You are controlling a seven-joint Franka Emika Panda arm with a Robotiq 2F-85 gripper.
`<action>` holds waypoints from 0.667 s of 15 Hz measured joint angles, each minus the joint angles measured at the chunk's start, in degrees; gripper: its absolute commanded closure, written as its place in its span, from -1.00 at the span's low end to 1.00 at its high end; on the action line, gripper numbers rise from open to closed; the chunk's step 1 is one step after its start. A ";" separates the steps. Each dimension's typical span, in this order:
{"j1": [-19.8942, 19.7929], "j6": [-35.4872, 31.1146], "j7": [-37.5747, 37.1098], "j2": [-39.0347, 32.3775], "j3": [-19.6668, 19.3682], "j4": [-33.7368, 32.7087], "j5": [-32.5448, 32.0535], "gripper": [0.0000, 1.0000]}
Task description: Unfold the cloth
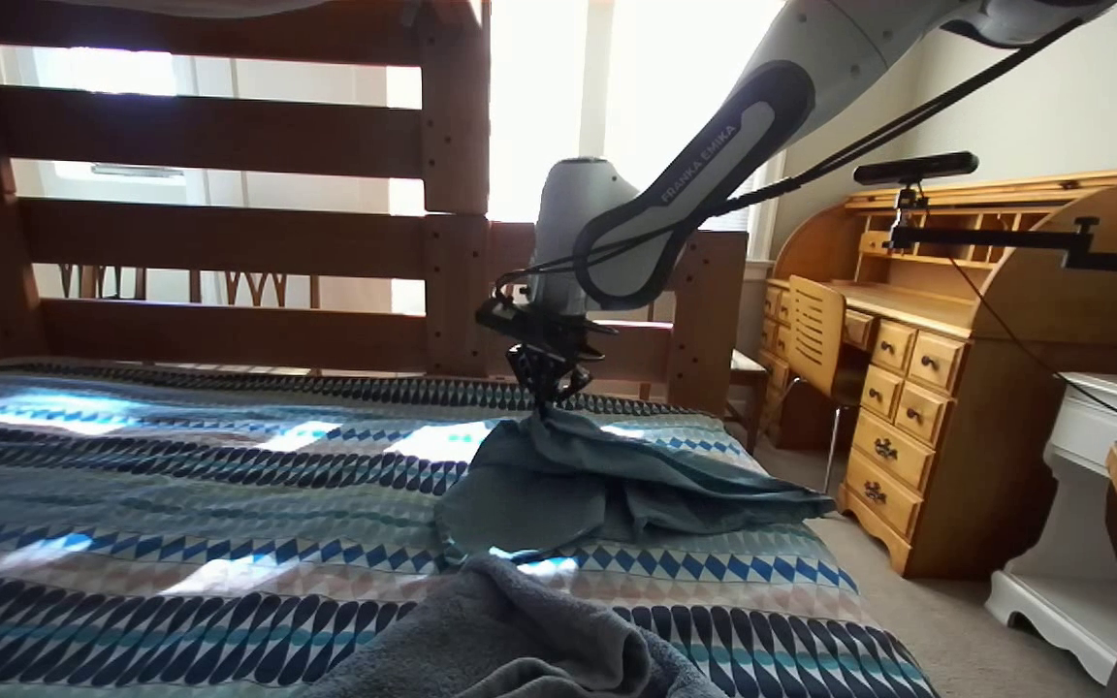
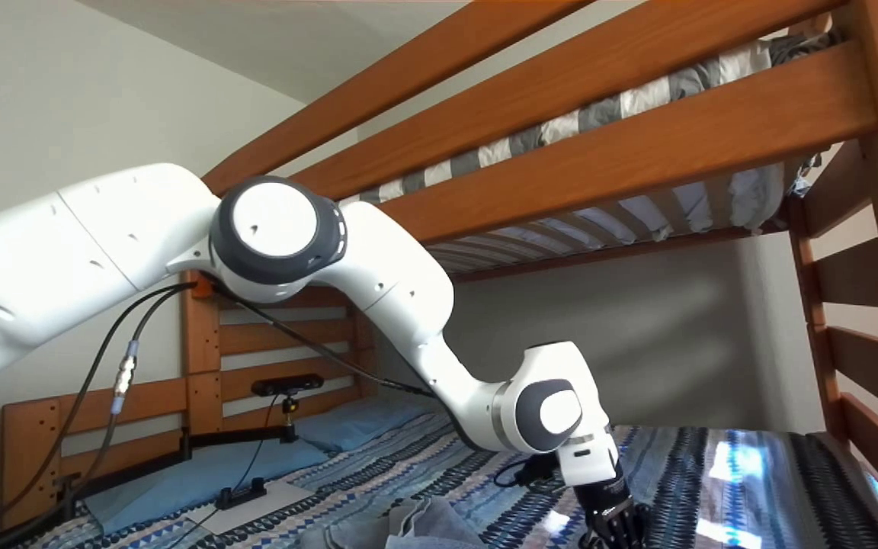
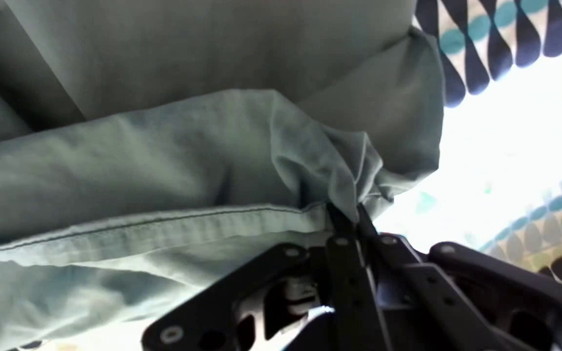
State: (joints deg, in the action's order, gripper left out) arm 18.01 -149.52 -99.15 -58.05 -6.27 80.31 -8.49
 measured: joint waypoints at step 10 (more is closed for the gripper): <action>0.27 -0.27 -1.90 1.53 -3.15 0.08 0.32 0.98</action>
State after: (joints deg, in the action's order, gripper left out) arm 18.28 -149.79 -101.05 -56.52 -9.42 80.39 -8.17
